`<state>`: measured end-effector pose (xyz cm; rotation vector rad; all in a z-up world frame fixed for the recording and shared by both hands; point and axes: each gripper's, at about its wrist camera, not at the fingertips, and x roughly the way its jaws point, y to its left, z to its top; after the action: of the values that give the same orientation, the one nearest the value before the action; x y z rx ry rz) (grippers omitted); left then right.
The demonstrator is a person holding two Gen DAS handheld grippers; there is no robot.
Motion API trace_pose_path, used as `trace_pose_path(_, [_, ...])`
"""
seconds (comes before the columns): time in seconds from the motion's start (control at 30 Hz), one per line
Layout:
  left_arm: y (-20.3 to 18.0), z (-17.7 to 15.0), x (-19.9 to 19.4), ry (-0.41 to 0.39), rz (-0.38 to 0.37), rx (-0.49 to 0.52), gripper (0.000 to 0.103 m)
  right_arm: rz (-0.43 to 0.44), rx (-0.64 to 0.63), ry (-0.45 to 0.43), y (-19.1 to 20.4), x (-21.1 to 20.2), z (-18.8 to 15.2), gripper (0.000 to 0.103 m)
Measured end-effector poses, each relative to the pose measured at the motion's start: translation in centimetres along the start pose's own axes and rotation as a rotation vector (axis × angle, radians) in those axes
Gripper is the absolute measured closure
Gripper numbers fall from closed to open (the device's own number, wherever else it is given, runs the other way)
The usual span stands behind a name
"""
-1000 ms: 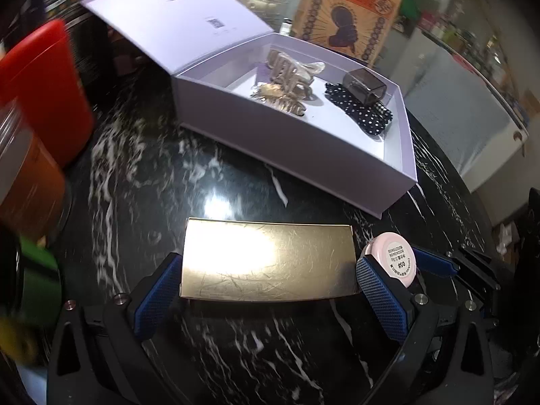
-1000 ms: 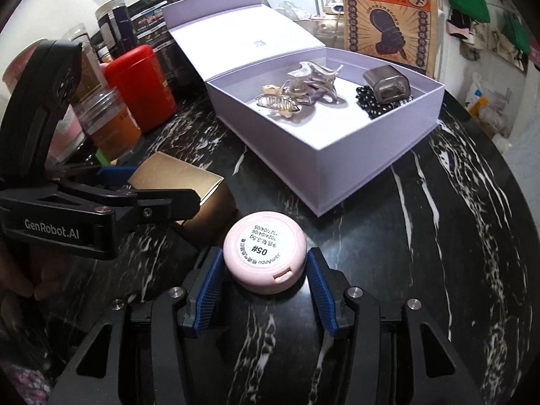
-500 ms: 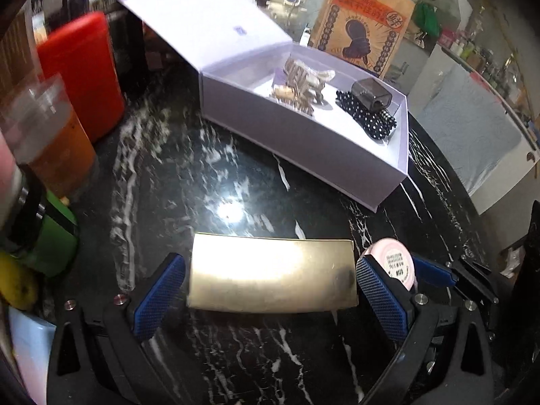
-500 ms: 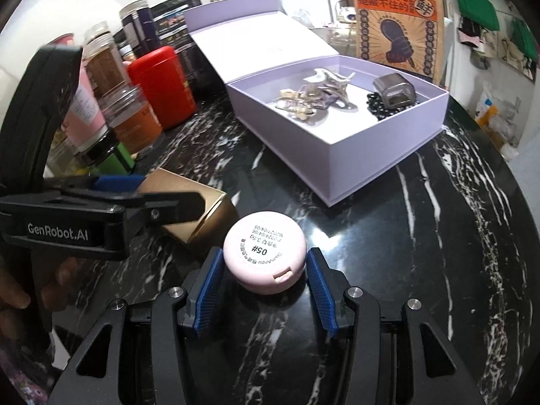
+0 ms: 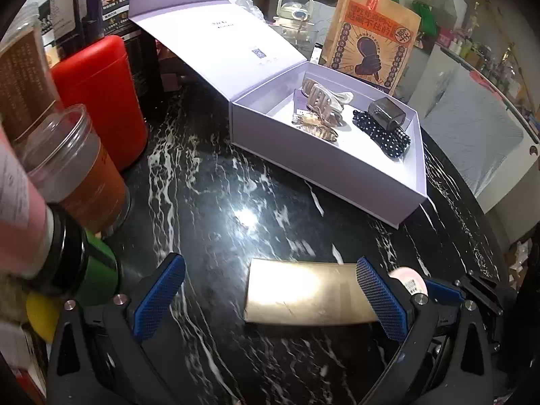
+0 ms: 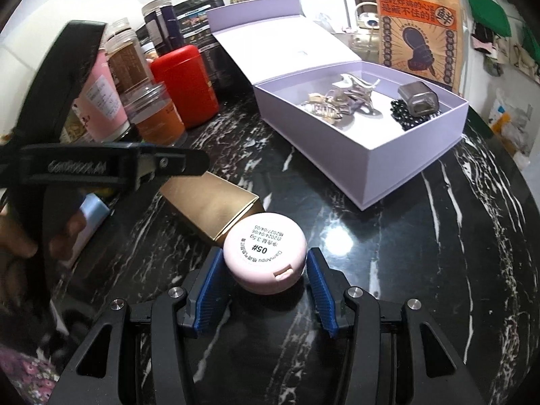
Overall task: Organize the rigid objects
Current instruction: 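Grasp the gold rectangular box with the left tool while the right tool holds the compact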
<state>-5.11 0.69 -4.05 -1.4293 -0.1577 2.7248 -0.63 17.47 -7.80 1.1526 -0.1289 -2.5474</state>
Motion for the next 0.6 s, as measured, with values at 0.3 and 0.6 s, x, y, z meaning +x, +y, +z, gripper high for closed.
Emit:
trace_pose_path(0.3, [-0.4,2.2,1.9,-0.007,-0.130,0.136,0.000,-0.019,0.022,-0.018,-0.1,-0.3,0.1,0.053])
trace_pose_path(0.6, [-3.1,1.2,2.2,0.109,-0.354,0.345,0.000,-0.040,0.066,-0.013,-1.1,-0.8,-0.2,0.053])
